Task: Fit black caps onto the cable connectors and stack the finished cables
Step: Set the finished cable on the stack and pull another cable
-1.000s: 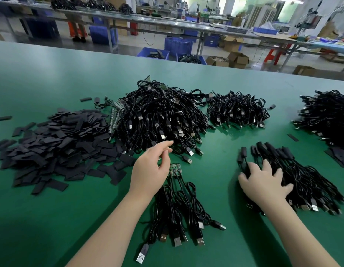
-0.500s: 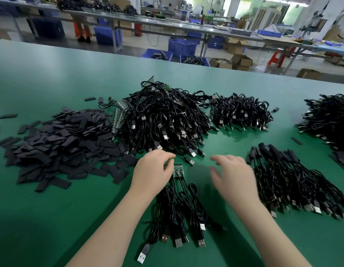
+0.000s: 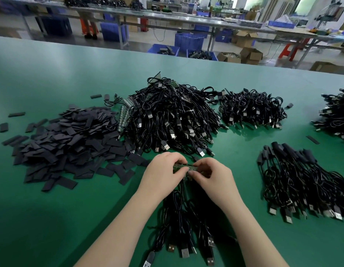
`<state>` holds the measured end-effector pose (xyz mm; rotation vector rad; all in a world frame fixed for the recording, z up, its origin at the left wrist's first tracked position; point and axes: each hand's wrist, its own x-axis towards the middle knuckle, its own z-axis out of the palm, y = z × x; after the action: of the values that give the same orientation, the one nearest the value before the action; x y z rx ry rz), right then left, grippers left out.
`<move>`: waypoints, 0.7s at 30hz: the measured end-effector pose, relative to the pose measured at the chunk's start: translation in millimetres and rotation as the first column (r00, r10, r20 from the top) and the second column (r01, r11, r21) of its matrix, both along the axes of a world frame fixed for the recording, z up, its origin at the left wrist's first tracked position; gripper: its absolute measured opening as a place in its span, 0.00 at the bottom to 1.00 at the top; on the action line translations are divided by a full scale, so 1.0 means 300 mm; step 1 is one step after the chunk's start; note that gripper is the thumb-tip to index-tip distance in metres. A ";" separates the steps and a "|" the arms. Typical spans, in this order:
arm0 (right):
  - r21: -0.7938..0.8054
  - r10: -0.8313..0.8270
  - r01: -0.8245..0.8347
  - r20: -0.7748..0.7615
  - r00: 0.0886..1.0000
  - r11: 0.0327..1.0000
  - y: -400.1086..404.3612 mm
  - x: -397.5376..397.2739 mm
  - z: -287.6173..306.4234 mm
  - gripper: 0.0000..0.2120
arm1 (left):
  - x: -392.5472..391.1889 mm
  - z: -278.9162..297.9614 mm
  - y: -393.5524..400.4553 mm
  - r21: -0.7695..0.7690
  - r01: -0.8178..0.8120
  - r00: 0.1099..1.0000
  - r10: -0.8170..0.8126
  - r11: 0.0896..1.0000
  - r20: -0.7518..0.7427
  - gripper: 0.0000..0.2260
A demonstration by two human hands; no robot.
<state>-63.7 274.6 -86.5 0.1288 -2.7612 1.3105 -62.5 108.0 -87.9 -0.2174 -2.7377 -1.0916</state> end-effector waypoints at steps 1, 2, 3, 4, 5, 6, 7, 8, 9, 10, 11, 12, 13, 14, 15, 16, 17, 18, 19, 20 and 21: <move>-0.084 -0.013 0.013 -0.009 1.000 0.996 0.008 0.006 0.003 0.10 | 0.003 0.007 0.004 0.068 -0.001 1.000 0.002 0.998 -0.017 0.07; -0.155 -0.022 0.019 -0.015 1.000 0.988 0.013 0.010 0.006 0.11 | 0.006 0.014 0.006 0.146 -0.008 1.000 0.012 0.989 -0.025 0.10; -0.224 -0.025 0.020 -0.021 0.999 0.974 0.014 0.014 0.010 0.10 | 0.010 0.020 0.005 0.224 -0.020 0.999 0.026 0.974 -0.021 0.14; -0.289 -0.025 0.017 -0.023 0.999 0.957 0.014 0.017 0.013 0.10 | 0.011 0.026 0.000 0.294 -0.033 0.999 0.035 0.955 -0.001 0.17; -0.344 -0.022 0.013 -0.023 0.999 0.939 0.012 0.020 0.016 0.10 | 0.011 0.032 -0.007 0.349 -0.041 0.999 0.032 0.936 0.030 0.19; -0.385 -0.017 0.008 -0.021 1.000 0.923 0.011 0.022 0.019 0.10 | 0.009 0.036 -0.015 0.385 -0.042 0.998 0.019 0.922 0.063 0.21; -0.414 -0.009 0.002 -0.015 1.000 0.910 0.008 0.024 0.022 0.10 | 0.007 0.037 -0.022 0.406 -0.038 0.996 0.000 0.913 0.093 0.22; -0.432 0.003 -0.005 -0.007 1.000 0.902 0.006 0.025 0.023 0.10 | 0.006 0.039 -0.027 0.420 -0.036 0.993 -0.014 0.907 0.116 0.23; -0.444 0.016 -0.014 0.000 1.000 0.896 0.004 0.026 0.025 0.10 | 0.006 0.040 -0.031 0.433 -0.043 0.991 -0.018 0.901 0.136 0.23; -0.454 0.025 -0.021 0.004 1.000 0.891 0.003 0.028 0.026 0.10 | 0.005 0.040 -0.032 0.445 -0.054 0.988 -0.016 0.894 0.151 0.24; -0.466 0.026 -0.020 0.007 1.000 0.885 0.001 0.030 0.028 0.10 | 0.004 0.039 -0.033 0.456 -0.062 0.987 -0.013 0.888 0.159 0.25; -0.473 0.018 -0.011 0.011 1.000 0.881 0.002 0.031 0.029 0.09 | 0.004 0.038 -0.033 0.462 -0.062 0.987 -0.013 0.885 0.157 0.26; -0.473 0.004 0.005 0.018 1.000 0.881 0.003 0.032 0.030 0.09 | 0.004 0.037 -0.032 0.463 -0.058 0.989 -0.014 0.885 0.150 0.27; -0.467 -0.007 0.020 0.029 1.000 0.884 0.004 0.032 0.032 0.08 | 0.005 0.036 -0.031 0.461 -0.056 0.990 -0.012 0.886 0.143 0.28; -0.457 -0.012 0.029 0.040 0.999 0.889 0.006 0.033 0.033 0.08 | 0.005 0.037 -0.029 0.460 -0.056 0.990 -0.009 0.886 0.139 0.28; -0.446 -0.012 0.032 0.046 0.999 0.894 0.007 0.034 0.035 0.07 | 0.006 0.036 -0.027 0.463 -0.059 0.990 -0.006 0.884 0.138 0.28; -0.437 -0.013 0.032 0.048 0.999 0.899 0.008 0.034 0.036 0.07 | 0.006 0.035 -0.025 0.470 -0.062 0.990 -0.007 0.880 0.142 0.29; -0.434 -0.014 0.033 0.046 0.999 0.900 0.009 0.034 0.037 0.07 | 0.007 0.034 -0.023 0.482 -0.063 0.988 -0.012 0.874 0.151 0.29; -0.439 -0.014 0.032 0.044 0.999 0.898 0.009 0.034 0.037 0.06 | 0.007 0.033 -0.022 0.496 -0.066 0.986 -0.019 0.866 0.163 0.30; -0.449 -0.011 0.029 0.042 0.999 0.893 0.009 0.035 0.038 0.06 | 0.006 0.032 -0.022 0.508 -0.069 0.985 -0.023 0.858 0.173 0.30; -0.459 -0.006 0.024 0.041 0.999 0.888 0.008 0.036 0.038 0.07 | 0.007 0.032 -0.022 0.514 -0.071 0.984 -0.025 0.855 0.178 0.31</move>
<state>-53.0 277.1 -75.0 0.0485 -2.3834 1.9336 -60.4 101.3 -78.2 -0.0036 -2.4481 -1.8680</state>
